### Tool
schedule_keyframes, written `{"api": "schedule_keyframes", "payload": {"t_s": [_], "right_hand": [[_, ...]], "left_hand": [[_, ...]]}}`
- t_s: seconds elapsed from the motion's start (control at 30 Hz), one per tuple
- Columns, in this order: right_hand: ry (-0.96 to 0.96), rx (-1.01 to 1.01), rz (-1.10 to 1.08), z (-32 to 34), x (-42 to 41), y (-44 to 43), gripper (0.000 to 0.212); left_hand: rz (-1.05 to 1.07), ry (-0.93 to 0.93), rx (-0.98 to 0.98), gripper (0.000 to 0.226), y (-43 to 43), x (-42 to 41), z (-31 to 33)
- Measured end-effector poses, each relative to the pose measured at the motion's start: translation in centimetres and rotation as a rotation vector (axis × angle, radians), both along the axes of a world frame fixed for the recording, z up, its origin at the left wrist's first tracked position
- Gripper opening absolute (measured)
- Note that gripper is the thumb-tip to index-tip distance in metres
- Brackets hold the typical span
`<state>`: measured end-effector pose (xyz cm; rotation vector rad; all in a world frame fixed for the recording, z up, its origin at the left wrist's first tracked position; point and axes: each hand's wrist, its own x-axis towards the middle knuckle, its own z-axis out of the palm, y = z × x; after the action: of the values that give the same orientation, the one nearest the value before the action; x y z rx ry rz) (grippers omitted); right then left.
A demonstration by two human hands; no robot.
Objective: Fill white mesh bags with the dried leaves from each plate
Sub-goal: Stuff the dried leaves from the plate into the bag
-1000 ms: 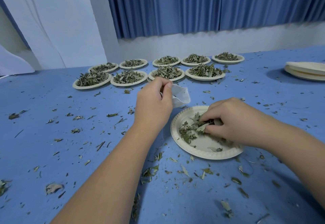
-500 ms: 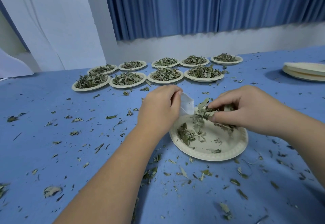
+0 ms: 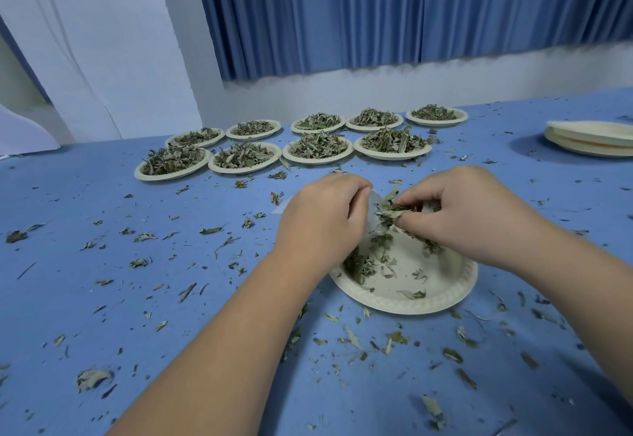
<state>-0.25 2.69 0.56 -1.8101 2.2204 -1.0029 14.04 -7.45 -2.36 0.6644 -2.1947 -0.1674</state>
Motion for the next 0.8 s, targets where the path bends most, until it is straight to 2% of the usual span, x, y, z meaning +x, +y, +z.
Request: {"api": "schedule_keyframes", "payload": {"t_s": [0.3,0.47,0.57,0.7,0.8], "right_hand": [[0.318,0.042,-0.063,-0.5,1.1,-0.9,0.014],[0.329,0.032,-0.078,-0.9,1.2,-1.0,0.01],[0.269,-0.014,-0.104,-1.3,1.1,-1.0,0.009],[0.169,-0.03,-0.125,-1.6,1.0,-0.9,0.034],[0.107,-0.047,-0.122,-1.6,1.1,-0.9,0.04]], "left_hand": [[-0.074,-0.017,0.025,0.023,1.1,-0.7,-0.1],[-0.074,0.035,0.092,0.02,1.1,-0.9,-0.3],[-0.062,0.08,0.163,0.018,1.2,-1.1,-0.4],[-0.04,0.093,0.235,0.017,1.1,-1.3,-0.4],[-0.036,0.106,0.274,0.017,1.1,-1.3,-0.4]]}}
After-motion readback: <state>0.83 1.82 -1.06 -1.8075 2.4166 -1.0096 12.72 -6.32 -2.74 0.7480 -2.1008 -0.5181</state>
